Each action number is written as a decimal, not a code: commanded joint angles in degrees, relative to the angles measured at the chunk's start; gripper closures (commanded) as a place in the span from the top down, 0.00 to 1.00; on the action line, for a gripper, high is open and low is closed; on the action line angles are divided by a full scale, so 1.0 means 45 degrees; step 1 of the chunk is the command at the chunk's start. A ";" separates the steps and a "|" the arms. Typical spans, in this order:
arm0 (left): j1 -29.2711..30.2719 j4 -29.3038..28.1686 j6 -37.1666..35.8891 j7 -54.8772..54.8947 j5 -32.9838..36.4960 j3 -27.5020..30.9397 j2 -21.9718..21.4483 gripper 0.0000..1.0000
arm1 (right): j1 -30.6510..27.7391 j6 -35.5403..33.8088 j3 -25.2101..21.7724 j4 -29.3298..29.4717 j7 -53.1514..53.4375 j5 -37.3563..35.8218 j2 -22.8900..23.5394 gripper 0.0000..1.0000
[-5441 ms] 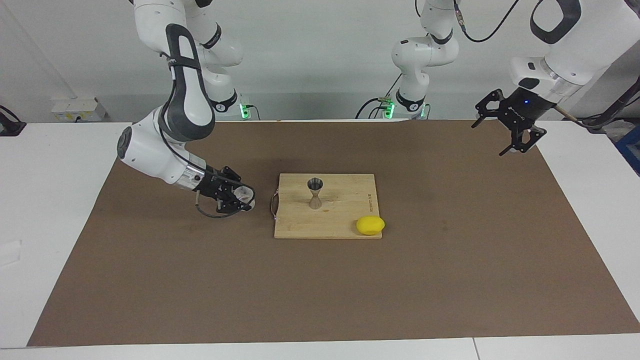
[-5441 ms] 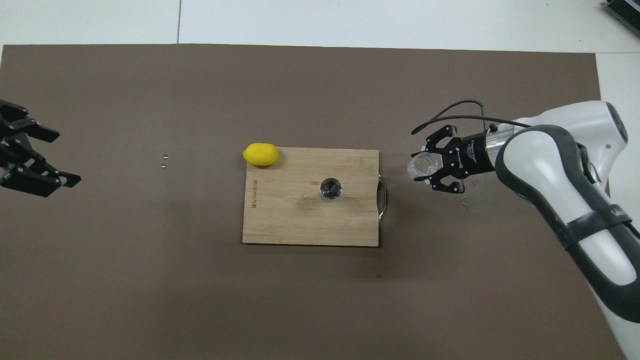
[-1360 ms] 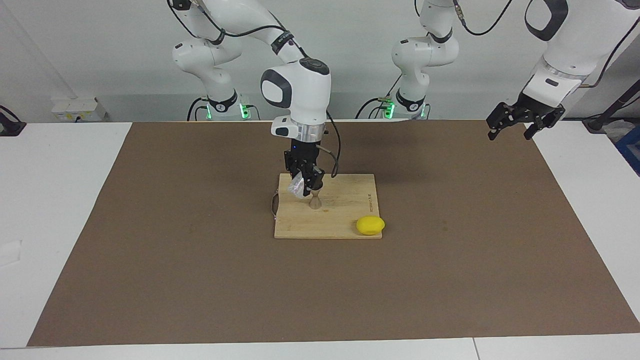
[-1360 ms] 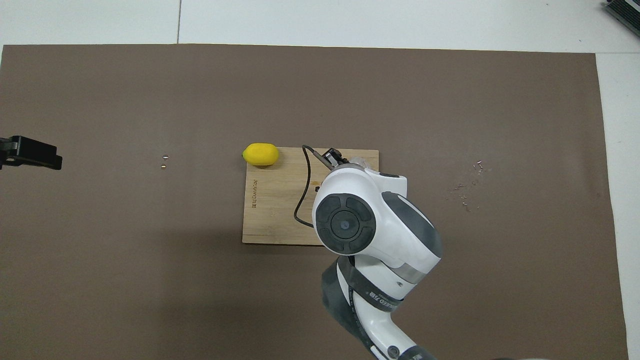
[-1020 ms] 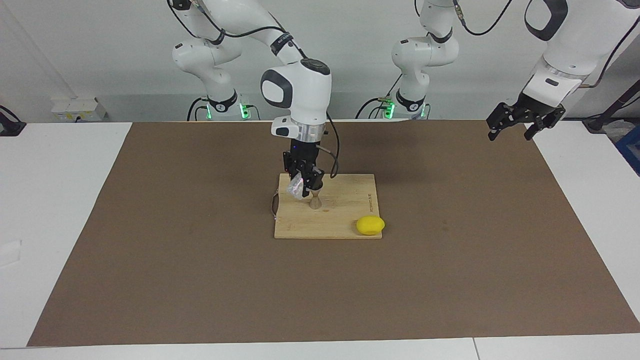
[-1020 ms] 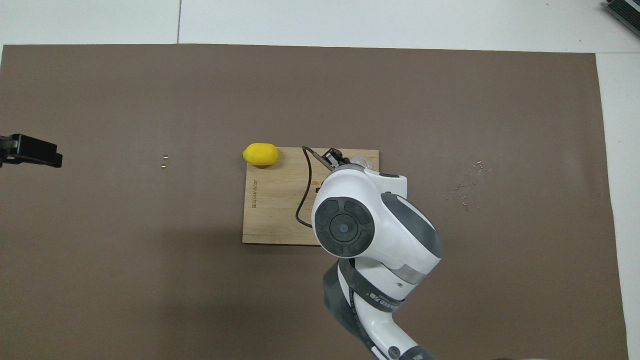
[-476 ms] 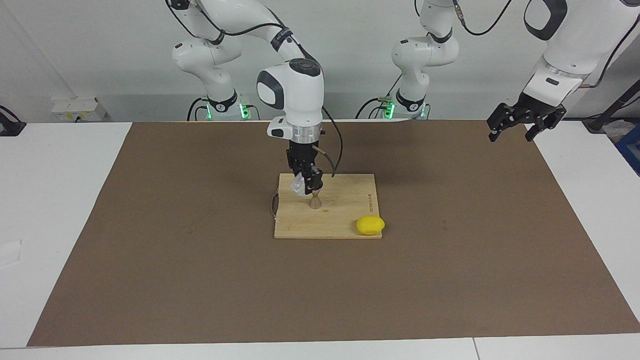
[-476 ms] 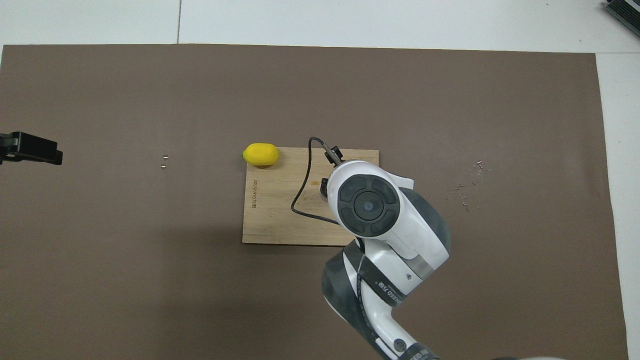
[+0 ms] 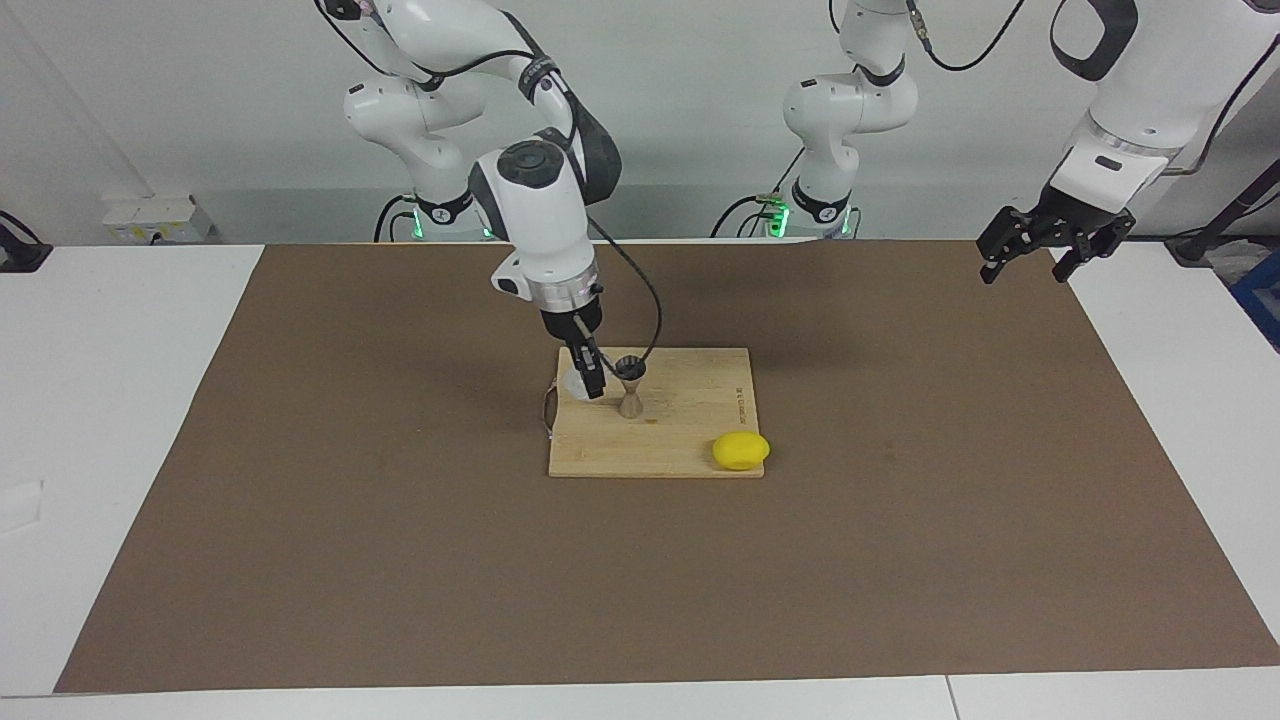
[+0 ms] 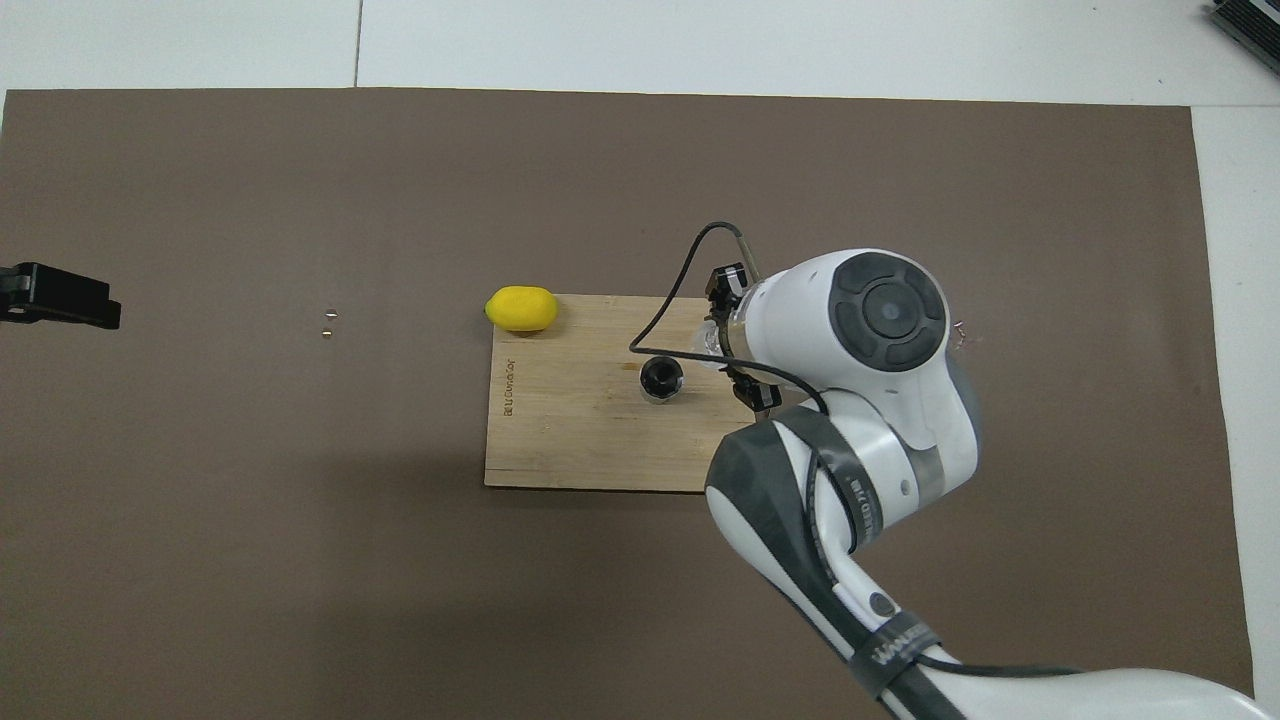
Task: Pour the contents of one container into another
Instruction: 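Turn the glass cup upright and carry it back off the board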
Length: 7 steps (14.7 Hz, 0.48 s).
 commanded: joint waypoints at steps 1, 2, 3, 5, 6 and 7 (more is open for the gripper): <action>0.0042 -0.0297 0.0201 -0.0176 0.0239 -0.0029 -0.0283 1.00 | -0.1167 0.0082 0.0132 -0.0521 -0.1065 0.2033 -0.0133 0.02; 0.0043 -0.0297 0.0201 -0.0176 0.0239 -0.0009 -0.0283 1.00 | -0.1538 0.0062 0.0132 -0.0774 -0.1748 0.2718 -0.0211 0.02; 0.0043 -0.0297 0.0201 -0.0176 0.0239 -0.0009 -0.0283 1.00 | -0.1909 0.0043 0.0132 -0.0990 -0.2334 0.3383 -0.0212 0.02; 0.0043 -0.0297 0.0201 -0.0176 0.0239 -0.0009 -0.0283 1.00 | -0.2671 0.0004 0.0132 -0.1342 -0.3526 0.4808 -0.0154 0.02; 0.0043 -0.0297 0.0201 -0.0176 0.0239 -0.0009 -0.0283 1.00 | -0.3023 -0.0132 0.0132 -0.1401 -0.4015 0.5395 -0.0076 0.02; 0.0023 -0.0297 0.0201 -0.0176 0.0239 -0.0009 -0.0283 1.00 | -0.3452 -0.0172 0.0132 -0.1653 -0.4600 0.5807 0.0002 0.01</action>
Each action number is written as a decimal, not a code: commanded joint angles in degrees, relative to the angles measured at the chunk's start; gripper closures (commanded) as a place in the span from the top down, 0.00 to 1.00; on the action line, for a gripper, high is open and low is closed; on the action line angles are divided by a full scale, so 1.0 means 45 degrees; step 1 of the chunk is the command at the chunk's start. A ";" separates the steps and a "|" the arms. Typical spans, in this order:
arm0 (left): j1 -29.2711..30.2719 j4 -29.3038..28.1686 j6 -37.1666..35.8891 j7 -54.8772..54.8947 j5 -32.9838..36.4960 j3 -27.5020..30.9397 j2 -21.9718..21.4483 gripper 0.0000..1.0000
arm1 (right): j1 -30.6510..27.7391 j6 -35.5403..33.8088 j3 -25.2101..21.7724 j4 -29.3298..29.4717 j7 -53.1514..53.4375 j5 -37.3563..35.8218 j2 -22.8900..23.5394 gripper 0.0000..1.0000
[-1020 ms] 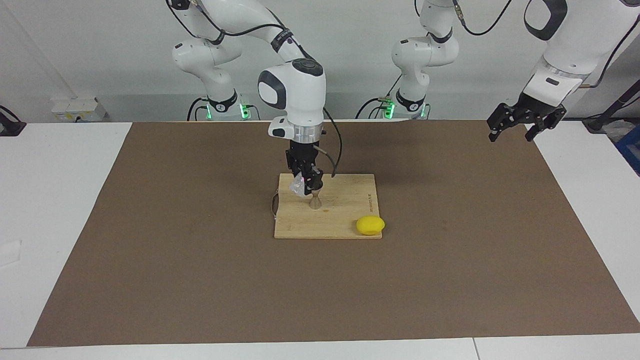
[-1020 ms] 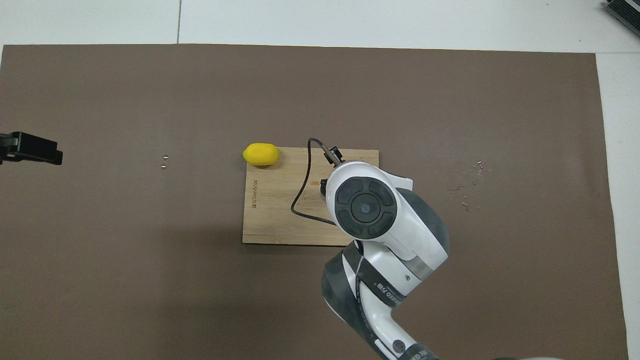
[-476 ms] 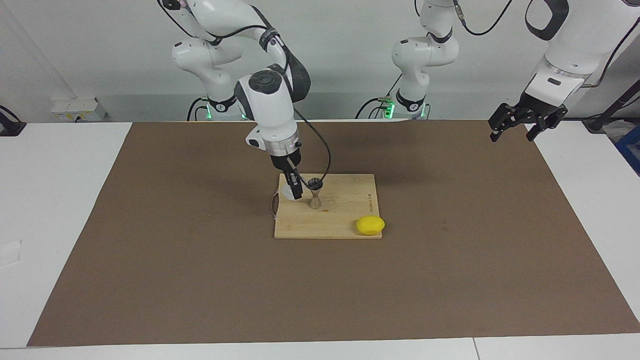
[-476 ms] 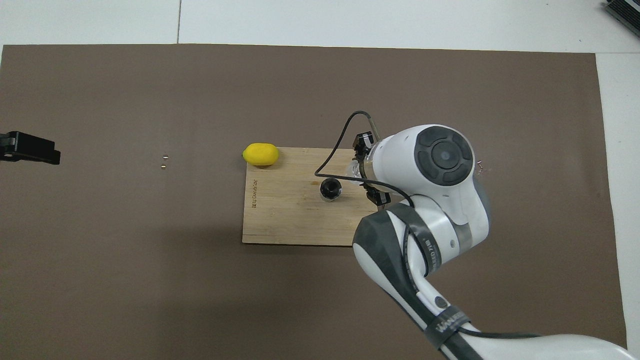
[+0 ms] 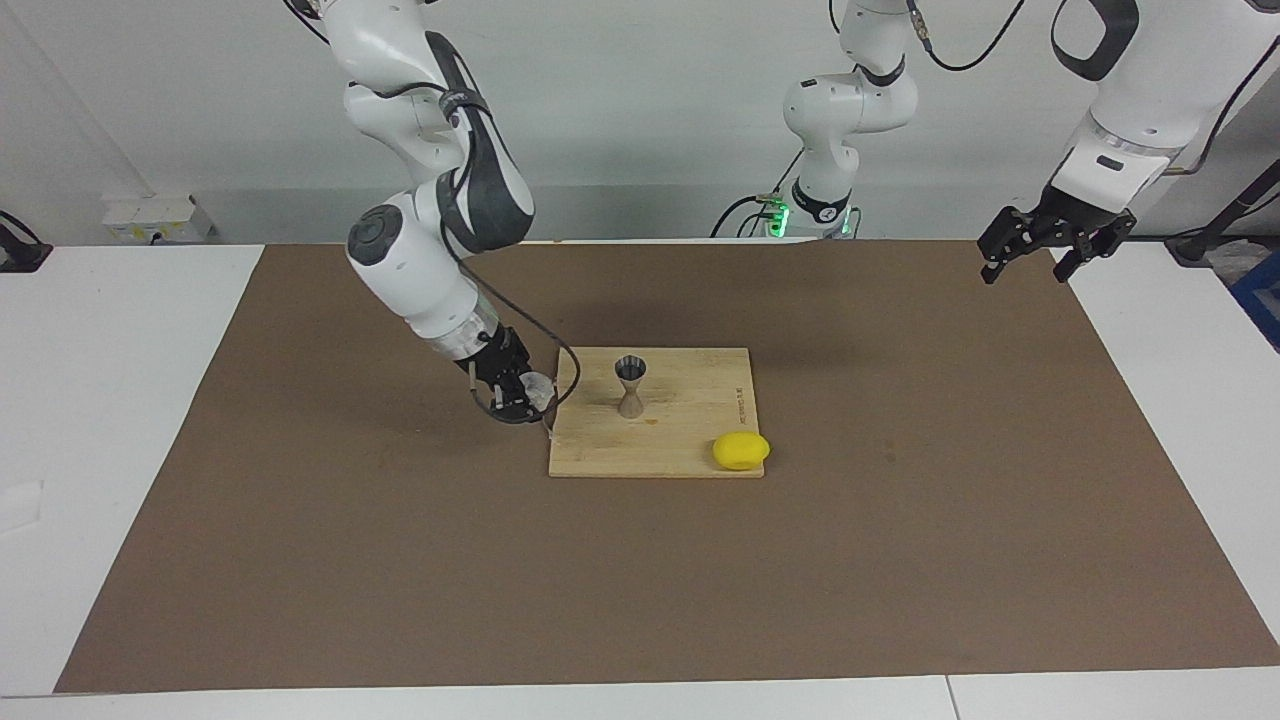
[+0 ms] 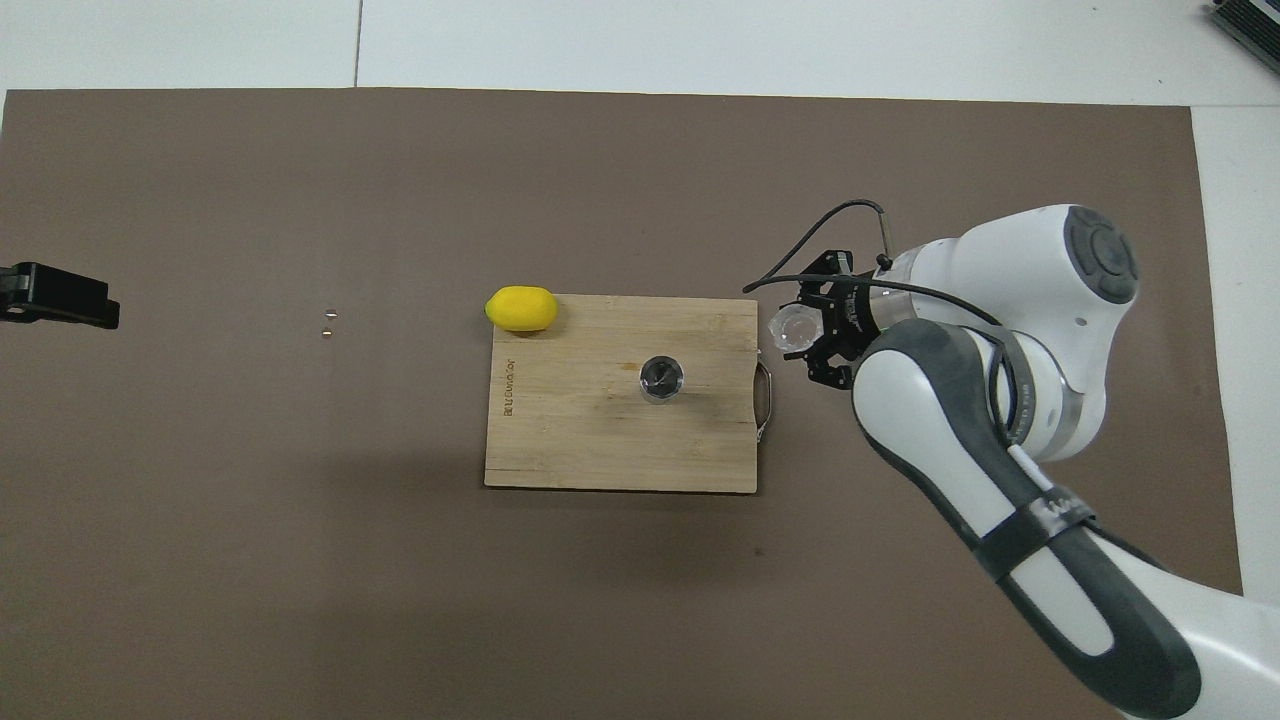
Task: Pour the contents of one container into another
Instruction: 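Turn the glass cup upright and carry it back off the board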
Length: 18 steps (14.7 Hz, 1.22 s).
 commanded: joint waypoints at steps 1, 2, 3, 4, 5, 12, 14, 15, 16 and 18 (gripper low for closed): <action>0.0041 -0.0297 0.0195 -0.0159 0.0239 -0.0025 -0.0283 1.00 | -0.1240 -0.0082 0.0182 -0.0819 -0.1724 0.1323 -0.0032 0.01; 0.0042 -0.0297 0.0195 -0.0159 0.0239 -0.0025 -0.0283 1.00 | -0.1728 -0.0140 0.0182 -0.1093 -0.2349 0.1830 -0.0032 0.01; 0.0042 -0.0297 0.0195 -0.0159 0.0239 -0.0044 -0.0283 1.00 | -0.2120 -0.0411 0.0182 -0.1173 -0.2762 0.2318 -0.0032 0.00; 0.0042 -0.0297 0.0195 -0.0179 0.0239 -0.0045 -0.0283 1.00 | -0.2453 -0.0607 0.0163 -0.1212 -0.3191 0.2459 0.0046 0.00; 0.0042 -0.0297 0.0195 -0.0179 0.0239 -0.0045 -0.0283 1.00 | -0.2727 -0.0687 0.0182 -0.1251 -0.3447 0.2479 0.0163 0.00; 0.0042 -0.0297 0.0215 -0.0179 0.0239 -0.0045 -0.0283 1.00 | -0.4446 -0.1390 0.0182 -0.1193 -0.6355 0.3338 0.1354 0.03; 0.0041 -0.0297 0.0215 -0.0179 0.0239 -0.0025 -0.0283 1.00 | -0.4565 -0.1488 0.0182 -0.1251 -0.6633 0.3494 0.1433 0.07; 0.0042 -0.0297 0.0215 -0.0179 0.0239 -0.0044 -0.0283 1.00 | -0.4623 -0.1508 0.0163 -0.1290 -0.6652 0.3514 0.1414 0.23; 0.0042 -0.0297 0.0215 -0.0179 0.0239 -0.0025 -0.0283 1.00 | -0.4721 -0.1469 0.0163 -0.1407 -0.6653 0.3515 0.1414 0.46; 0.0041 -0.0297 0.0254 -0.0179 0.0239 -0.0045 -0.0283 1.00 | -0.4819 -0.1469 0.0143 -0.1447 -0.6652 0.3515 0.1258 0.90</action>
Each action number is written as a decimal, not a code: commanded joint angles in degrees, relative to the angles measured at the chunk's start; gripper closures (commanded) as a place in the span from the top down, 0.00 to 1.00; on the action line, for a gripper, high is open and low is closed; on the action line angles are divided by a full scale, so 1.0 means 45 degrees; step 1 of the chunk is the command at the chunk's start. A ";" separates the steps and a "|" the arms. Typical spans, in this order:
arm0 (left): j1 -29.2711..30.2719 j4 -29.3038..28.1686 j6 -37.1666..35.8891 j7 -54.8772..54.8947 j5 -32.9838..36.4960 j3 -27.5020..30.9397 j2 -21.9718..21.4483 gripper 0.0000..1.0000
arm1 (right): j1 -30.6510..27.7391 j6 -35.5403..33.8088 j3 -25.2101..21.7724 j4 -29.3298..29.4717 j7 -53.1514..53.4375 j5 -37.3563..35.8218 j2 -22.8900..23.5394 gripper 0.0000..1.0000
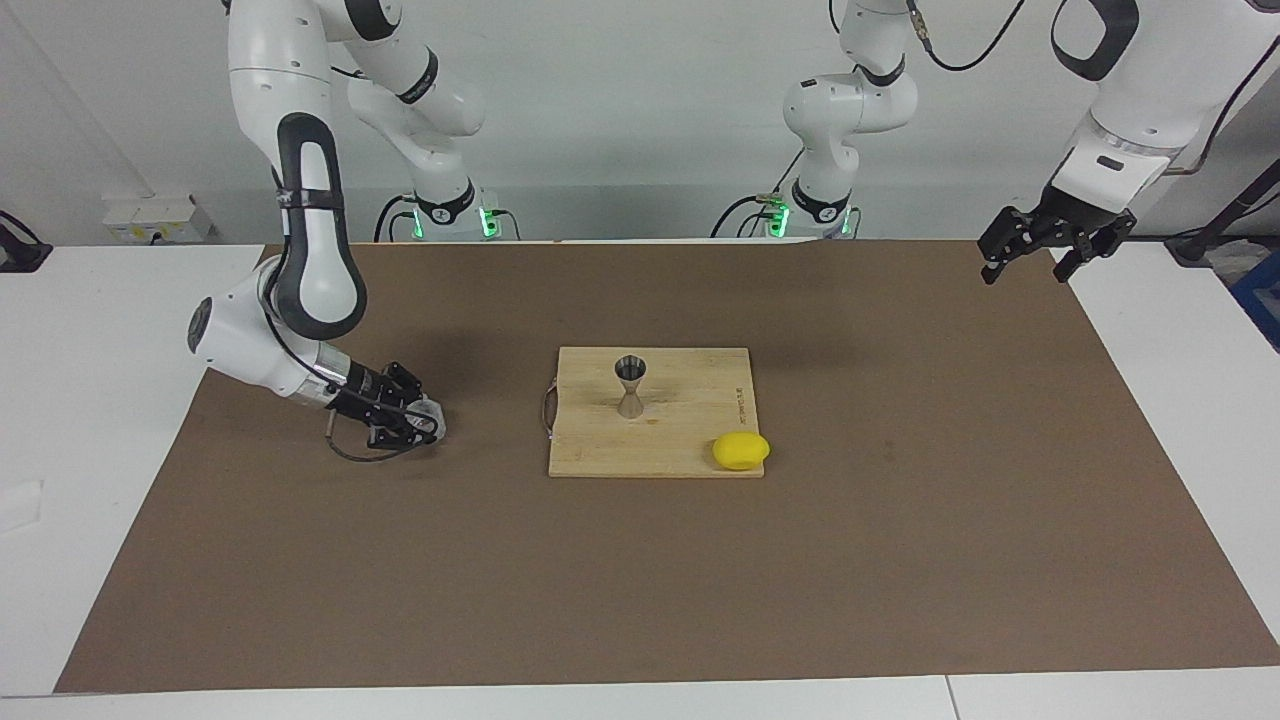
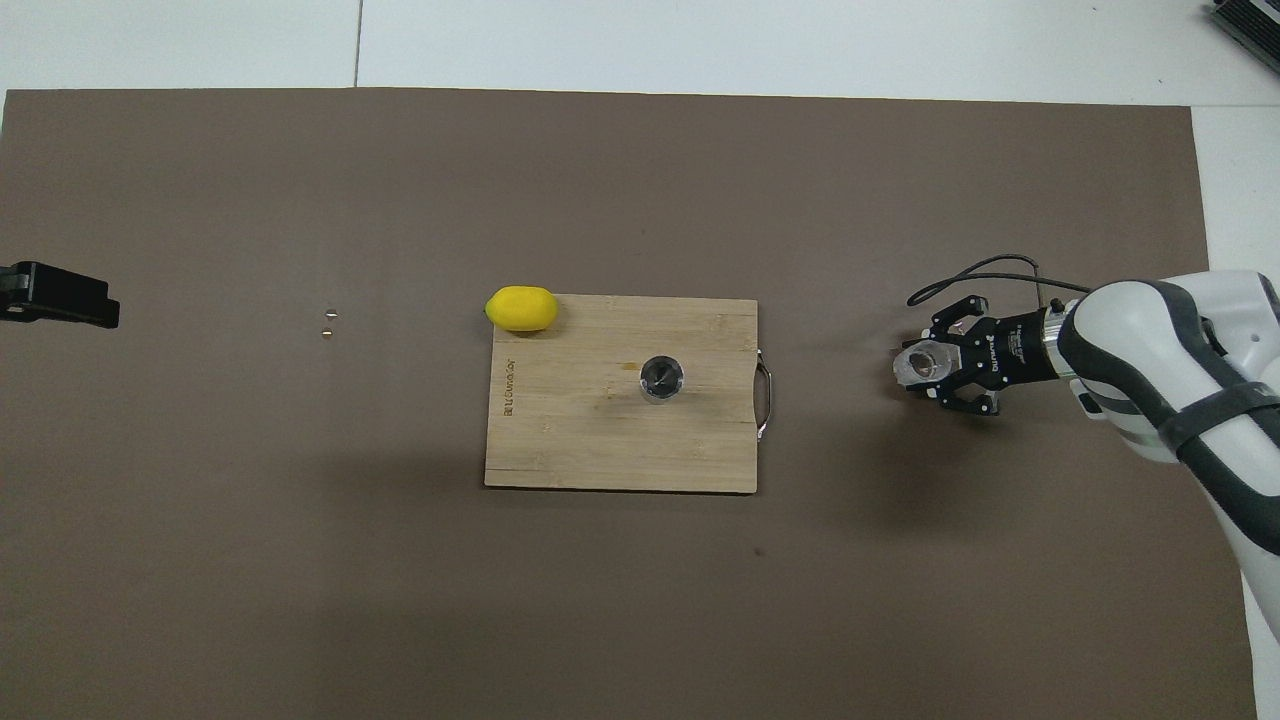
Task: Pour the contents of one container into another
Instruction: 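Lower the glass cup onto the table and open the right gripper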
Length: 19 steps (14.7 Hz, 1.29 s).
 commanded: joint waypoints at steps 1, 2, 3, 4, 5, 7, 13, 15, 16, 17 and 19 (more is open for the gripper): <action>0.0042 -0.0297 0.0242 -0.0162 0.0239 -0.0026 -0.0283 1.00 | -0.0312 -0.0113 0.0131 -0.0288 -0.0443 0.0451 -0.0408 1.00; 0.0042 -0.0297 0.0242 -0.0162 0.0239 -0.0026 -0.0283 1.00 | -0.0293 -0.0112 0.0150 -0.0327 -0.0443 0.0451 -0.0642 1.00; 0.0022 -0.0297 0.0242 -0.0162 0.0239 -0.0026 -0.0283 1.00 | -0.0235 -0.0112 0.0131 -0.0386 -0.0462 0.0431 -0.0896 1.00; 0.0022 -0.0297 0.0242 -0.0162 0.0239 -0.0045 -0.0283 1.00 | -0.0176 -0.0132 0.0131 -0.0406 -0.0462 0.0412 -0.1246 1.00; 0.0022 -0.0297 0.0242 -0.0162 0.0239 -0.0026 -0.0283 1.00 | -0.0118 -0.0171 0.0131 -0.0406 -0.0424 0.0315 -0.1694 1.00; 0.0022 -0.0297 0.0262 -0.0162 0.0239 -0.0026 -0.0283 1.00 | -0.0078 -0.0423 0.0131 -0.0406 -0.0617 0.0081 -0.2457 1.00; 0.0022 -0.0297 0.0262 -0.0162 0.0239 -0.0045 -0.0283 1.00 | 0.1247 -0.0893 0.0131 -0.0367 -0.1340 -0.3275 -0.3905 1.00; 0.0022 -0.0297 0.0262 -0.0162 0.0239 -0.0026 -0.0283 1.00 | 0.1853 -0.0894 0.0131 -0.0231 -0.1885 -0.4658 -0.4023 1.00; 0.0022 -0.0297 0.0262 -0.0162 0.0239 -0.0045 -0.0283 1.00 | 0.2030 -0.0894 0.0170 0.0041 -0.2449 -0.5556 -0.4042 1.00; 0.0022 -0.0297 0.0262 -0.0162 0.0239 -0.0026 -0.0283 1.00 | 0.2205 -0.1010 0.0209 0.0372 -0.3054 -0.6261 -0.4043 1.00; 0.0022 -0.0297 0.0262 -0.0162 0.0239 -0.0045 -0.0283 1.00 | 0.2693 -0.1574 0.0229 0.1055 -0.3897 -0.7570 -0.4043 1.00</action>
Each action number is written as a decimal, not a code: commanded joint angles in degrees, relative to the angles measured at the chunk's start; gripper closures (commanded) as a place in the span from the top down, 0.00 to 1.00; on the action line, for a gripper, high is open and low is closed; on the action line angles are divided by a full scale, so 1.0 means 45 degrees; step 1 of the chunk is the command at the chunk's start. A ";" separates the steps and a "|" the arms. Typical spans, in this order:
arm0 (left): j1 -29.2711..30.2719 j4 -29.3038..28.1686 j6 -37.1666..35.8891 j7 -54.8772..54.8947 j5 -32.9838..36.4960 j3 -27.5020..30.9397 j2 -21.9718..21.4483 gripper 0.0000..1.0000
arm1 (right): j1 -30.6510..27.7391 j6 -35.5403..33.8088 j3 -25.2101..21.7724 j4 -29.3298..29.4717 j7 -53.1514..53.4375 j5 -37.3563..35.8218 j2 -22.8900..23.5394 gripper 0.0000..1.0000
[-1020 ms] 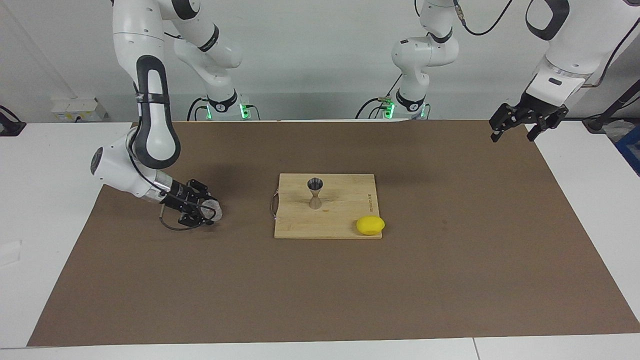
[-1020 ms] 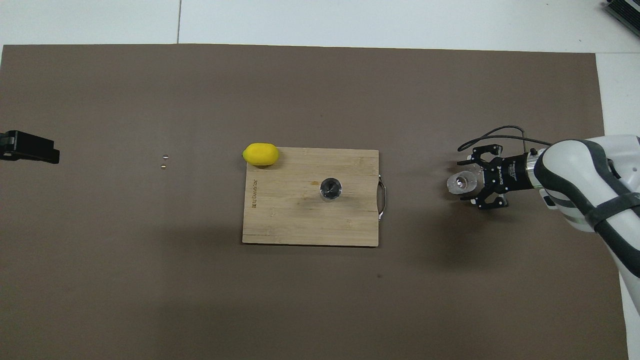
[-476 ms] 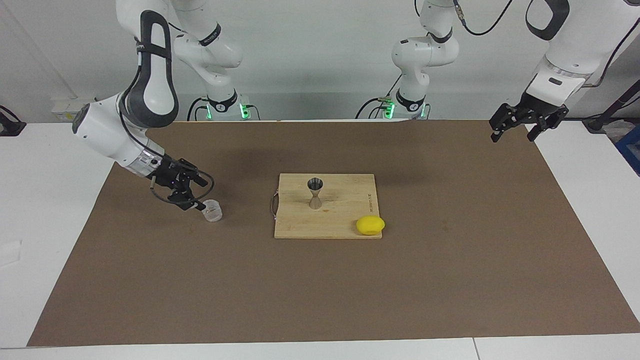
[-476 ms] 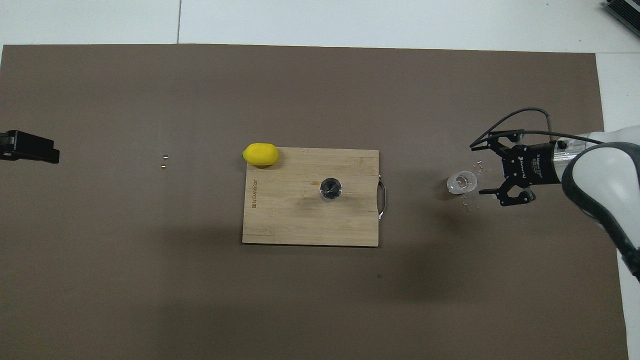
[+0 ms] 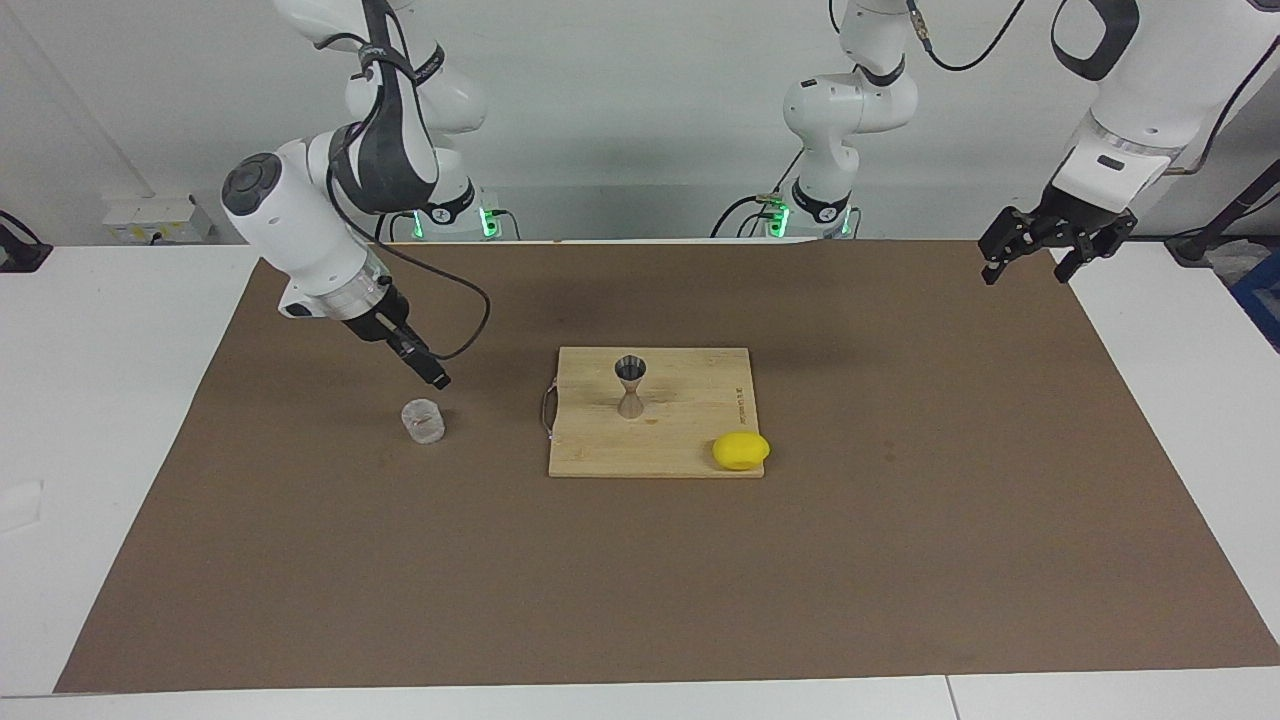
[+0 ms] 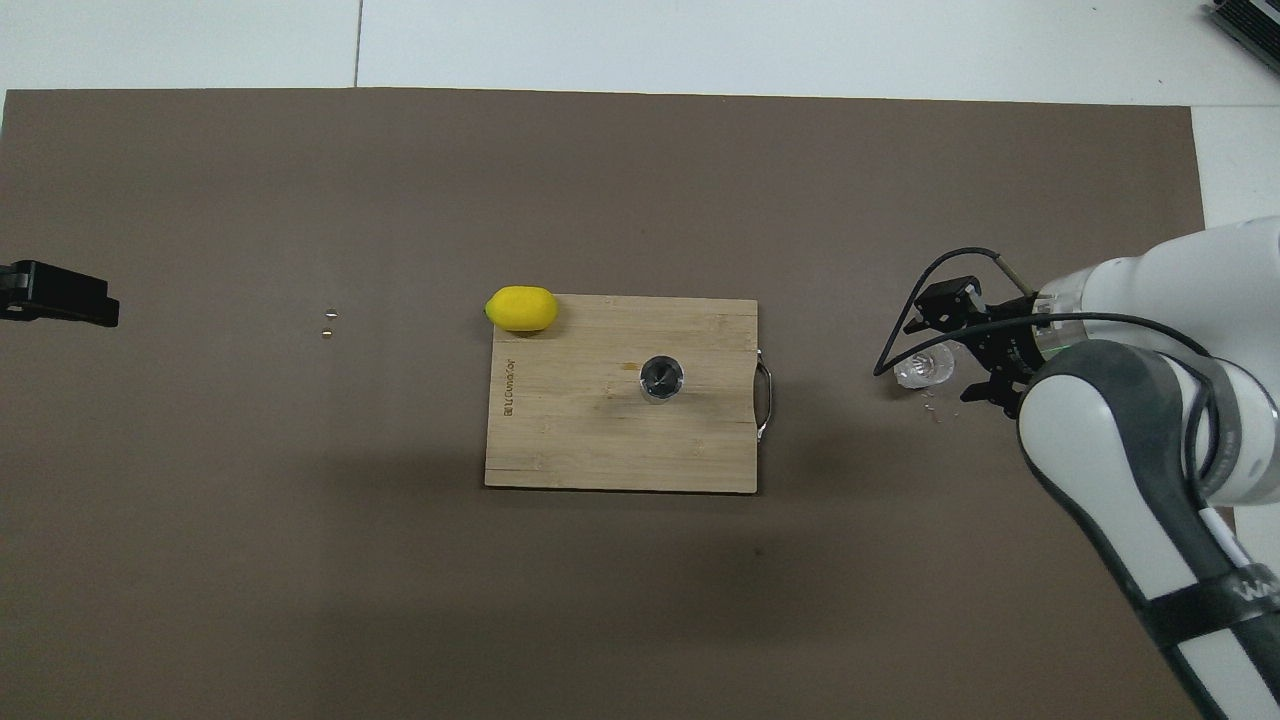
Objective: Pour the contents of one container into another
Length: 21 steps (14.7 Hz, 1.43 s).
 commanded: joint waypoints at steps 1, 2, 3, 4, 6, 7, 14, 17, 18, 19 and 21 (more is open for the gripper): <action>0.0022 -0.0297 0.0223 -0.0157 0.0239 -0.0026 -0.0283 1.00 | 0.0344 -0.0985 0.0055 0.1112 -0.1280 -0.1777 -0.0115 1.00; 0.0022 -0.0297 0.0223 -0.0157 0.0239 -0.0026 -0.0283 1.00 | 0.0441 -0.1666 0.0055 0.1658 -0.1669 -0.2113 -0.0154 1.00; 0.0022 -0.0297 0.0223 -0.0157 0.0239 -0.0045 -0.0283 1.00 | 0.0500 -0.2330 0.0055 0.2379 -0.2253 -0.2290 -0.0154 1.00; 0.0042 -0.0316 0.0243 -0.0157 0.0239 -0.0026 -0.0283 1.00 | 0.0501 -0.2820 0.0055 0.2889 -0.2723 -0.2562 -0.0154 1.00; 0.0022 -0.0297 0.0224 -0.0157 0.0239 -0.0026 -0.0283 1.00 | 0.0520 -0.3796 0.0075 0.3982 -0.3660 -0.3129 -0.0193 1.00; 0.0022 -0.0316 0.0223 -0.0157 0.0239 -0.0026 -0.0283 1.00 | 0.0501 -0.4478 0.0055 0.4723 -0.4149 -0.3228 -0.0174 1.00; 0.0022 -0.0297 0.0243 -0.0157 0.0239 -0.0026 -0.0283 1.00 | 0.0266 -0.6767 -0.0101 0.6429 -0.5868 -0.3190 -0.0174 1.00; 0.0022 -0.0297 0.0224 -0.0157 0.0239 -0.0026 -0.0283 1.00 | 0.0170 -0.7357 -0.0121 0.6255 -0.6456 -0.2956 -0.0310 1.00; 0.0042 -0.0297 0.0223 -0.0157 0.0239 -0.0045 -0.0283 1.00 | 0.0150 -0.7318 -0.0140 0.6118 -0.6961 -0.2956 -0.0407 0.91; 0.0042 -0.0297 0.0243 -0.0157 0.0239 -0.0026 -0.0283 1.00 | 0.0130 -0.7298 -0.0140 0.5962 -0.7392 -0.2956 -0.0428 0.88; 0.0042 -0.0297 0.0224 -0.0157 0.0239 -0.0045 -0.0283 1.00 | 0.0130 -0.7085 -0.0140 0.5727 -0.7396 -0.2956 -0.0428 0.90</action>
